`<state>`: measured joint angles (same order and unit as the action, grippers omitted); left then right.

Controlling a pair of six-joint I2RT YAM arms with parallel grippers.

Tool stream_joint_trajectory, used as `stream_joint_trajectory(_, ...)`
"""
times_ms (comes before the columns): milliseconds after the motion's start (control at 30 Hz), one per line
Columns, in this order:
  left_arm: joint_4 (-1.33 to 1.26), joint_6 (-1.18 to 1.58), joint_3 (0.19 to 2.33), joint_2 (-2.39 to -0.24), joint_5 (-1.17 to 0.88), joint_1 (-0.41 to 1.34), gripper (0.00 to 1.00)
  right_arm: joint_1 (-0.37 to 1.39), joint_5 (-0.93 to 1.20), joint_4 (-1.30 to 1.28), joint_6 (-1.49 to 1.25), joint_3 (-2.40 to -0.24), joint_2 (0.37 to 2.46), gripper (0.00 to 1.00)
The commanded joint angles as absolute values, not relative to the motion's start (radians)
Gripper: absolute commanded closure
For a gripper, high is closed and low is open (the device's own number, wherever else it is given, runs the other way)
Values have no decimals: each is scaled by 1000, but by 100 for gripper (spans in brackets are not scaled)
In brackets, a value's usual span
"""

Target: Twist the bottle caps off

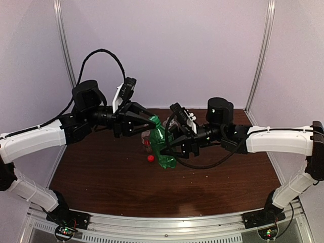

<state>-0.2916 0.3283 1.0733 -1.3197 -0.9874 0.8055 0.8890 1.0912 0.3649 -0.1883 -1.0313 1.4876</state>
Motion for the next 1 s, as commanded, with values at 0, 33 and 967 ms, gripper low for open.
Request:
stream_joint_trajectory(0,-358,389,1079,-1321,-974,811,79,874,1055,385,-175,-1025,1486,56)
stream_joint_trajectory(33,-352,397,1082,-1320,-959,811,81,872,1030,363,-166,-1026,1483,57)
stream_joint_trajectory(967,5,468,1264,-1388,-285,940,51,916,383,290,-58,-931,1359,59)
